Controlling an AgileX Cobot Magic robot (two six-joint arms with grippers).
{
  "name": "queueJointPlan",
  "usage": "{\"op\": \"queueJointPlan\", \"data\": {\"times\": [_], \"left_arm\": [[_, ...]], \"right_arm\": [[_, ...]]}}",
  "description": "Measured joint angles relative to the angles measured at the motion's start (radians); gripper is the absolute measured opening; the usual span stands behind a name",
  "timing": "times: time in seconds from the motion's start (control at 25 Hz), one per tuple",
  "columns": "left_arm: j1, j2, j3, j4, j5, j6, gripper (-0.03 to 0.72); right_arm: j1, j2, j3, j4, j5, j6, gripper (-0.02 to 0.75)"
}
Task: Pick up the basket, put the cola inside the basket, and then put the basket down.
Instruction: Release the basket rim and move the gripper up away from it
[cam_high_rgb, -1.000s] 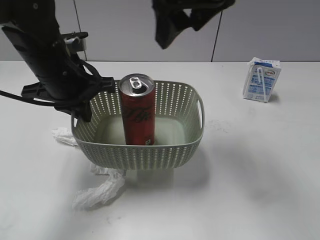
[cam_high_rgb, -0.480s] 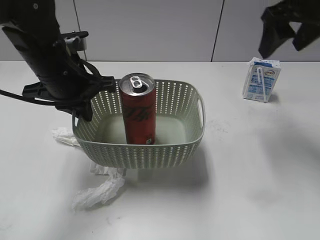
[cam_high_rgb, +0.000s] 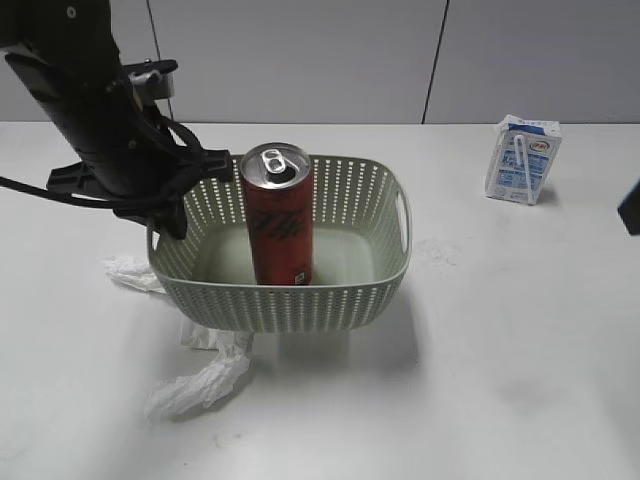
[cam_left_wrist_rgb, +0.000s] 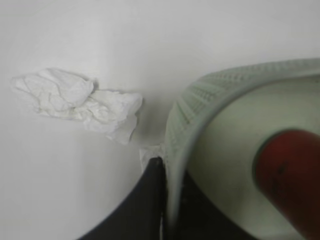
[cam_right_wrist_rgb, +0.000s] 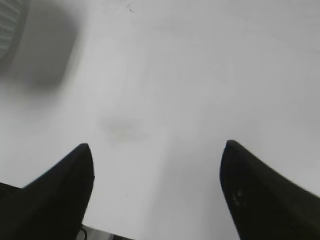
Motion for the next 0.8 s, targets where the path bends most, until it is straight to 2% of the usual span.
{"op": "queueJointPlan", "data": {"times": [0.24,0.44,0.64,0.8], "left_arm": [[0.0,0.028,-0.024,0.0,-0.015,0.0,-0.003],[0.004,0.1,-0.104,0.0,-0.012,0.0,-0.003],[0.034,0.174,-0.183,0.001,-0.014,0.0,-0.003],[0.045,0.229,-0.194,0.005,-0.033,0.011,-0.003]], "right_arm": [[0.0,-0.315,0.265,0.005,-0.031,0.003,0.593],[0.0,-0.563,0.432,0.008,-0.033,0.003,0.593],[0.0,-0.766,0.546,0.009,-0.032,0.003,0.593],[0.0,-0.918,0.59,0.01,-0.031,0.004,0.593]]}}
